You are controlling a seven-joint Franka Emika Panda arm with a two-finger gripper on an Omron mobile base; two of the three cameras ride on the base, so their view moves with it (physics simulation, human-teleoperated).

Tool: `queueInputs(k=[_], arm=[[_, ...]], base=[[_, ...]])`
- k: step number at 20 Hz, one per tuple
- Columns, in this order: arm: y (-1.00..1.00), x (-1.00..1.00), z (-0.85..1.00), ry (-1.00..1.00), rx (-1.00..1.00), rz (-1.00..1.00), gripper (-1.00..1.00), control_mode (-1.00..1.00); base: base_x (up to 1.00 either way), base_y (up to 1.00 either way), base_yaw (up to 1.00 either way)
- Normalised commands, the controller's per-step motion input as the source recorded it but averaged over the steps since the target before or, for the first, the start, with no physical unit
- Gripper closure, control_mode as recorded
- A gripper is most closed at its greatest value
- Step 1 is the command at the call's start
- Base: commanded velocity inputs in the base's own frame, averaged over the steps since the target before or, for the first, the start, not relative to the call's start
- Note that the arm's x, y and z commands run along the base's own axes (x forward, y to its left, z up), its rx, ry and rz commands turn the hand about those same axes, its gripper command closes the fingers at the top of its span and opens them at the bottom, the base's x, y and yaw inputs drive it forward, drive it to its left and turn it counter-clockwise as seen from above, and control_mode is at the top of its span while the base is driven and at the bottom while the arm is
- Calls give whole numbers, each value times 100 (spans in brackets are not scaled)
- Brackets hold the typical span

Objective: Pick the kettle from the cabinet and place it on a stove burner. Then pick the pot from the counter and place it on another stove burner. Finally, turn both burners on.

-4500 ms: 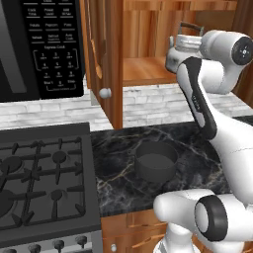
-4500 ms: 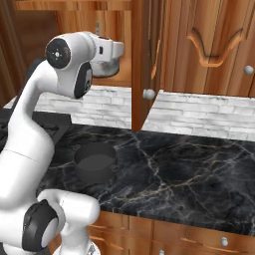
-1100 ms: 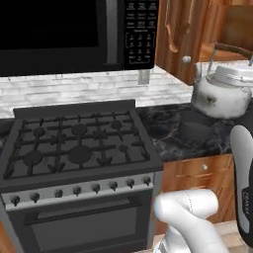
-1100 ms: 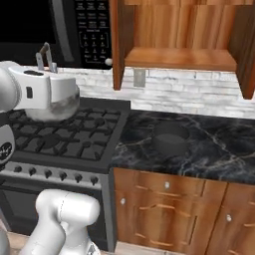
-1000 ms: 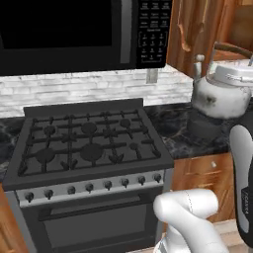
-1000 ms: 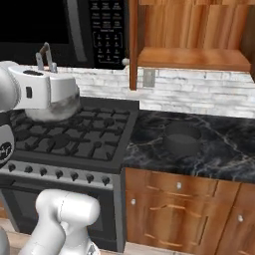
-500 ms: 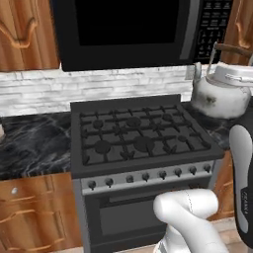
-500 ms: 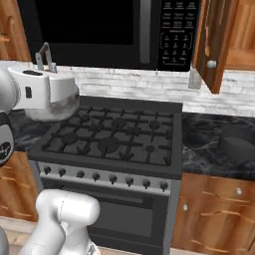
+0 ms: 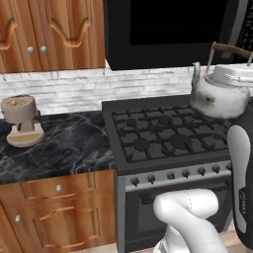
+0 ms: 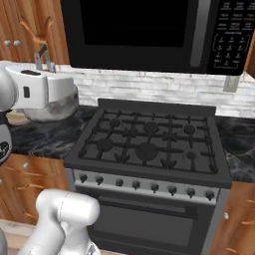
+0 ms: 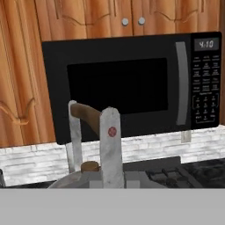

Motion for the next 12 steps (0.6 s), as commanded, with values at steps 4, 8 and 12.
queueInputs(k=[4,8,12], arm=[[0,0,0,0,0,0,100,100],[0,0,0,0,0,0,100,100],[0,0,0,0,0,0,100,100]], base=[[38,46,0],[39,22,0],[41,5,0]])
